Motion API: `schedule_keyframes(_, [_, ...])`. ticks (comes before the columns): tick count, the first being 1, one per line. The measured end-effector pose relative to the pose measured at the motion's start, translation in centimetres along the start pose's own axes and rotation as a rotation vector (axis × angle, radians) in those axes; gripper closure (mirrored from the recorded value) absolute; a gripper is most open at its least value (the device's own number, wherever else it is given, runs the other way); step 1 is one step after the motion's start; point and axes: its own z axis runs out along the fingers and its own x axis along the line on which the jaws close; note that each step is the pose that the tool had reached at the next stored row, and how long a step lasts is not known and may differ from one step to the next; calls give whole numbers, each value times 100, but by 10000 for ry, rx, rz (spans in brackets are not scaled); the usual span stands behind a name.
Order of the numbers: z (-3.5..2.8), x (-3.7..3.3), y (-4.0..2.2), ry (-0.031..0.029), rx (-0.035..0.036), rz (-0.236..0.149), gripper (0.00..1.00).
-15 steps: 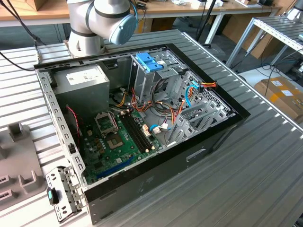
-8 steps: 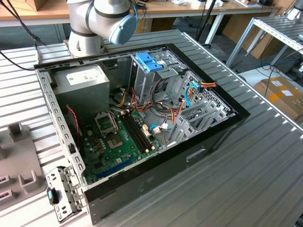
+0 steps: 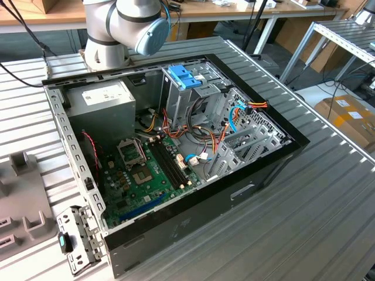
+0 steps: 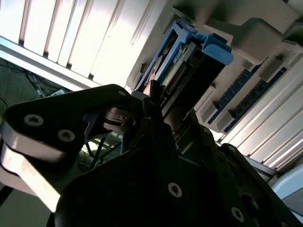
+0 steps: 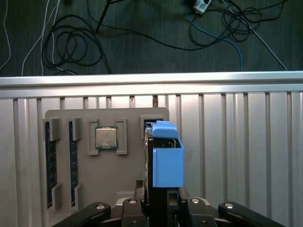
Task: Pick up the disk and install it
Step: 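Pick up the disk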
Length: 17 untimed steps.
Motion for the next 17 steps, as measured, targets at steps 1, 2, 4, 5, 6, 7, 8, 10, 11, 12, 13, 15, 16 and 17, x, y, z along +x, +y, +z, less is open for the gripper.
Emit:
schedule_keyframes(1, [-10,0,0,0,0,0,65])
schedule_keyframes(2, [-30,0,0,0,1,0,65])
schedule_keyframes(4, [-111,0,-1,-1,2,0,65])
schedule_keyframes(5, [-141,0,-1,-1,2,0,65])
schedule_keyframes(6, [-172,0,-1,-1,1,0,65])
schedule_keyframes(7, [-202,0,-2,-1,2,0,65])
schedule_keyframes(8, [-240,0,-2,-1,2,0,65])
schedule_keyframes(10, [-336,0,-3,0,1,-1,65])
schedule_keyframes(11, [-359,0,-3,0,1,-1,65])
schedule_keyframes(12, [-385,0,-3,0,1,0,65])
schedule_keyframes(13, [-408,0,-3,-1,2,1,65])
schedule_keyframes(15, [-431,0,-3,-2,3,0,65])
schedule_keyframes(16, [-432,0,-3,-2,5,0,65])
schedule_keyframes(17, [-432,0,-3,-3,6,0,65])
